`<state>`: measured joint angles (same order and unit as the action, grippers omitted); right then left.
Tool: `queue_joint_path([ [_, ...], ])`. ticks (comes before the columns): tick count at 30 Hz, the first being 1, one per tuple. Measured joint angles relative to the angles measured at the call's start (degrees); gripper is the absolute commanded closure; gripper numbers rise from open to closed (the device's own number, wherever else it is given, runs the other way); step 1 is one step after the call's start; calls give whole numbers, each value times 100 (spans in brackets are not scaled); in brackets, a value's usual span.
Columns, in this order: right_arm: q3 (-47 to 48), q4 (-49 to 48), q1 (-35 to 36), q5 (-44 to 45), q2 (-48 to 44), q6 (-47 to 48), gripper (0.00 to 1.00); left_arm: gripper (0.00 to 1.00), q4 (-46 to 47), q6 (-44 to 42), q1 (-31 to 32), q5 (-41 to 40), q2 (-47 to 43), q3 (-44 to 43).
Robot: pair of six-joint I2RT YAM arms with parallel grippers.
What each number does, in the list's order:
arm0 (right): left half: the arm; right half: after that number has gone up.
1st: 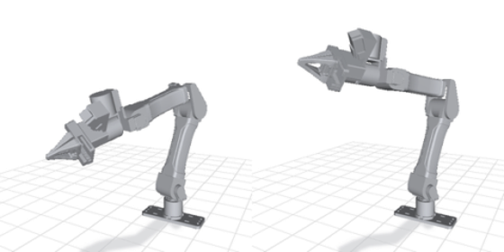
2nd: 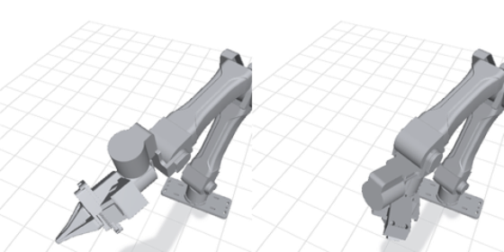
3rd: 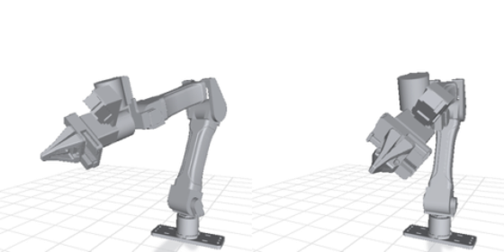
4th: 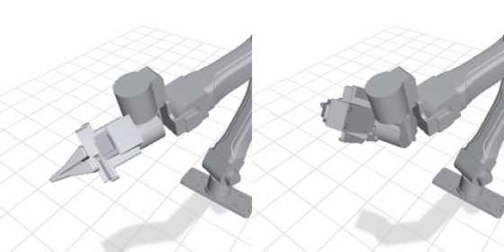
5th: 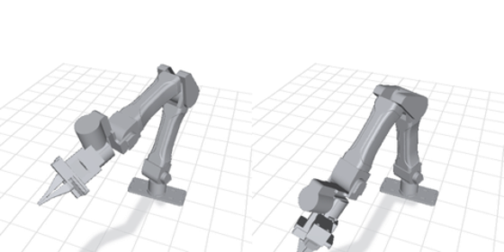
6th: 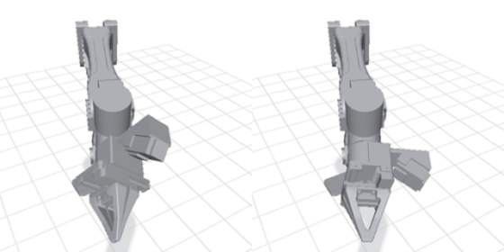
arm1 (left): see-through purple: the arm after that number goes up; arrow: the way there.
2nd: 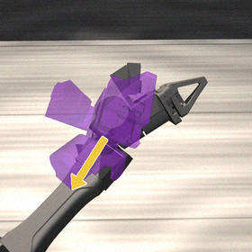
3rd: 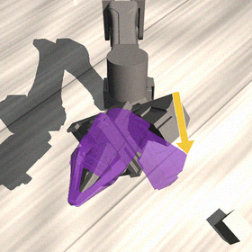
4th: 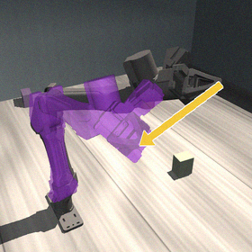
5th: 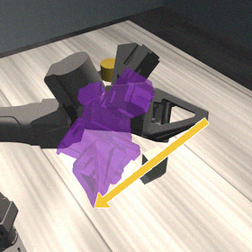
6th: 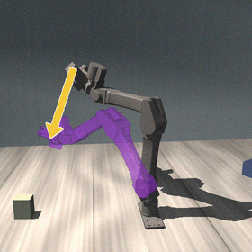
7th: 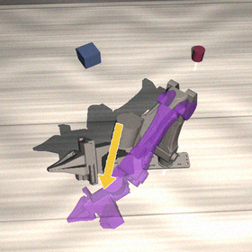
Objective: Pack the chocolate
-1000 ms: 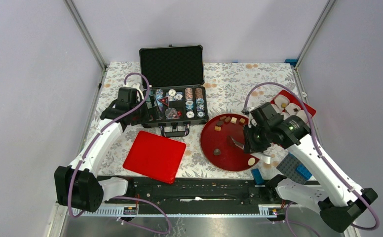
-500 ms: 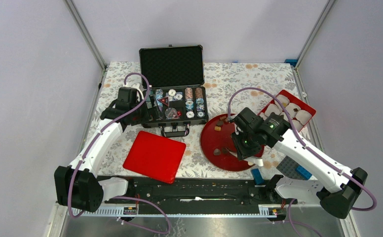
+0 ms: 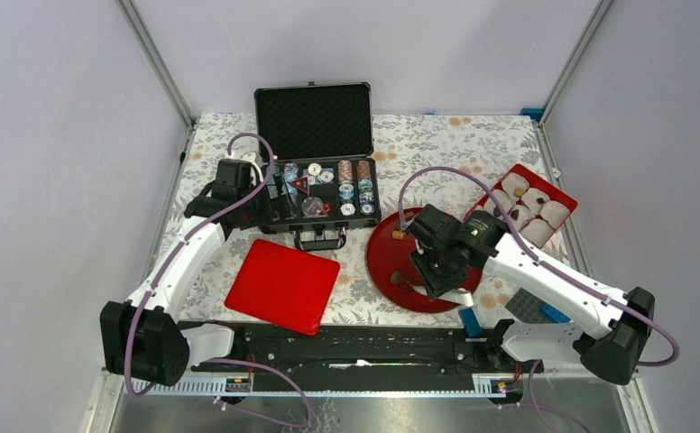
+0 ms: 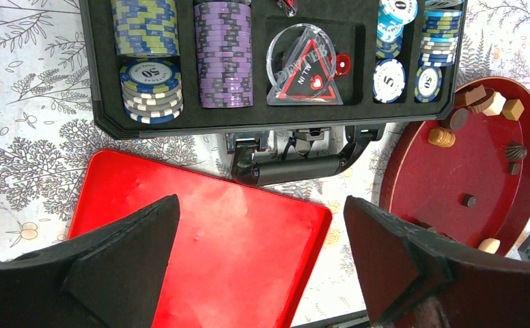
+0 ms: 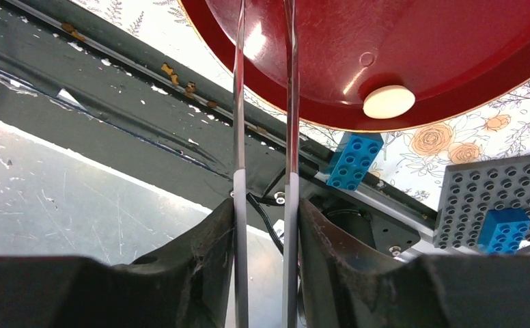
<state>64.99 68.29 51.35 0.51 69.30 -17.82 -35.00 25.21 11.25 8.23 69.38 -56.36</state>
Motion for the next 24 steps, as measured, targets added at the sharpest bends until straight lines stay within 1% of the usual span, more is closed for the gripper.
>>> queue_joint_path([
  [11,181,-109,286,319,466,46,55,1,0,-37,2,-20,0,-2],
  [16,299,-225,422,505,737,90,52,1,-2,-37,2,-33,0,0],
  [24,417,-444,452,664,942,162,52,1,-2,-46,2,-70,0,0],
])
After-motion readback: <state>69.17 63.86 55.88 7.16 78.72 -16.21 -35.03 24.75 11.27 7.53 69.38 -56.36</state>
